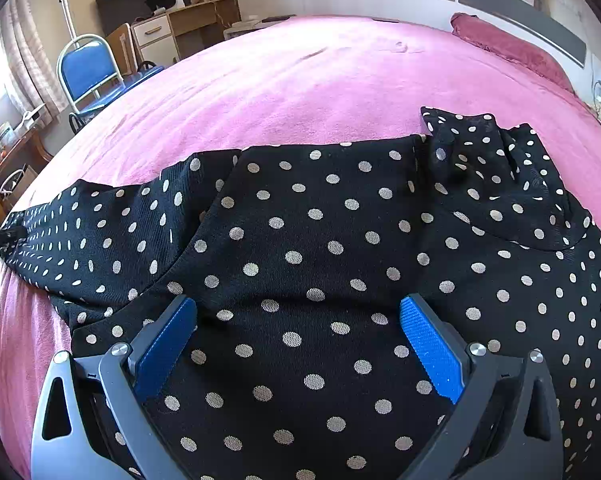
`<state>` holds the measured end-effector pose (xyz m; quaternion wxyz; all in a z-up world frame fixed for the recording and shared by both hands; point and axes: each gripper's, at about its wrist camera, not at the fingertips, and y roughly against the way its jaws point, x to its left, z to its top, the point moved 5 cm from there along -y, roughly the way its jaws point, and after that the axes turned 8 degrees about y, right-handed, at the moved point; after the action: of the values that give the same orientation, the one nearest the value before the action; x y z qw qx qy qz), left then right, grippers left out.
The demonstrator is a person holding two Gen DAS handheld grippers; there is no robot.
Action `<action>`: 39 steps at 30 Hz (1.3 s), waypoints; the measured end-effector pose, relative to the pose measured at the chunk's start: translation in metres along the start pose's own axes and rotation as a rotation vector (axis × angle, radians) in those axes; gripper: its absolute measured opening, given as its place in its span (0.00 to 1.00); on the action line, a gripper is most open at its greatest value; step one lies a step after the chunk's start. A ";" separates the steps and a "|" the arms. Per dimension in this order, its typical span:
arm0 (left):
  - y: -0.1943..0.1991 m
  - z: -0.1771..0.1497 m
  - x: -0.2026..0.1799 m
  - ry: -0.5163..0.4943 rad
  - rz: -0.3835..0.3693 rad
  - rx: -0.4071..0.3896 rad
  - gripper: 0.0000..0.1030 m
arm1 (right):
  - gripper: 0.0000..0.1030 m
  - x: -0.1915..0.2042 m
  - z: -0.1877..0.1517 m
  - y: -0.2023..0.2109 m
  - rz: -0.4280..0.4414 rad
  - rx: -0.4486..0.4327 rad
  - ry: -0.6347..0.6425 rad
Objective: Fold clothes
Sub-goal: 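Move the left gripper to a polka-dot sleeve end and grasp it, then lift the held sleeve across the dress body and open the left gripper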
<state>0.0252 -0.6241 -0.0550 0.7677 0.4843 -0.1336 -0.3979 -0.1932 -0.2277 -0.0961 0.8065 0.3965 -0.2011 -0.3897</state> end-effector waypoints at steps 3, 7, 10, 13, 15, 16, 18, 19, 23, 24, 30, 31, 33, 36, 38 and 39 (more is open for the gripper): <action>0.050 0.008 0.028 0.115 -0.084 -0.154 0.48 | 1.00 0.000 0.000 0.000 -0.001 -0.004 0.000; 0.040 0.012 0.066 0.353 -0.342 -0.076 0.84 | 1.00 0.000 -0.001 0.000 0.000 -0.007 0.000; 0.014 0.005 0.087 0.435 -0.487 0.036 1.00 | 1.00 0.000 -0.002 0.000 0.000 -0.007 0.000; 0.002 -0.001 0.100 0.474 -0.477 0.035 0.99 | 1.00 0.000 -0.001 0.000 -0.001 -0.009 0.000; -0.006 -0.004 0.110 0.528 -0.520 0.059 0.98 | 1.00 -0.001 -0.001 0.000 -0.002 -0.011 0.000; -0.008 -0.004 0.115 0.541 -0.542 0.075 0.96 | 1.00 0.000 -0.002 0.000 -0.003 -0.013 0.000; -0.010 -0.009 0.112 0.533 -0.567 0.089 0.83 | 1.00 0.000 -0.002 0.000 -0.005 -0.015 0.000; -0.013 -0.011 0.110 0.539 -0.591 0.105 0.77 | 1.00 0.000 -0.002 0.000 -0.005 -0.015 -0.001; -0.020 -0.019 0.106 0.565 -0.607 0.144 0.34 | 1.00 0.000 -0.002 0.001 -0.006 -0.015 -0.002; -0.021 -0.021 0.105 0.556 -0.597 0.143 0.28 | 1.00 0.000 -0.002 0.001 -0.006 -0.015 -0.002; -0.036 -0.012 0.097 0.590 -0.540 0.036 0.05 | 1.00 0.000 -0.003 0.003 -0.007 -0.015 -0.003; -0.034 -0.010 0.092 0.573 -0.507 -0.003 0.05 | 1.00 0.000 -0.003 0.003 -0.007 -0.015 -0.003; -0.022 -0.008 0.081 0.529 -0.432 -0.087 0.05 | 1.00 0.000 -0.001 0.006 -0.022 -0.015 -0.001; 0.017 -0.002 0.050 0.384 -0.357 -0.213 0.05 | 0.99 -0.002 0.007 0.027 -0.090 -0.041 0.005; 0.046 0.000 0.015 0.261 -0.342 -0.279 0.05 | 0.99 -0.010 0.010 0.049 -0.106 -0.082 -0.025; 0.062 0.000 -0.007 0.198 -0.347 -0.307 0.05 | 0.99 -0.015 0.009 0.058 -0.113 -0.089 -0.041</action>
<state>0.0507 -0.6057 -0.0017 0.7620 0.4141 0.0896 -0.4898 -0.1806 -0.1981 -0.0451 0.7958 0.3628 -0.1775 -0.4513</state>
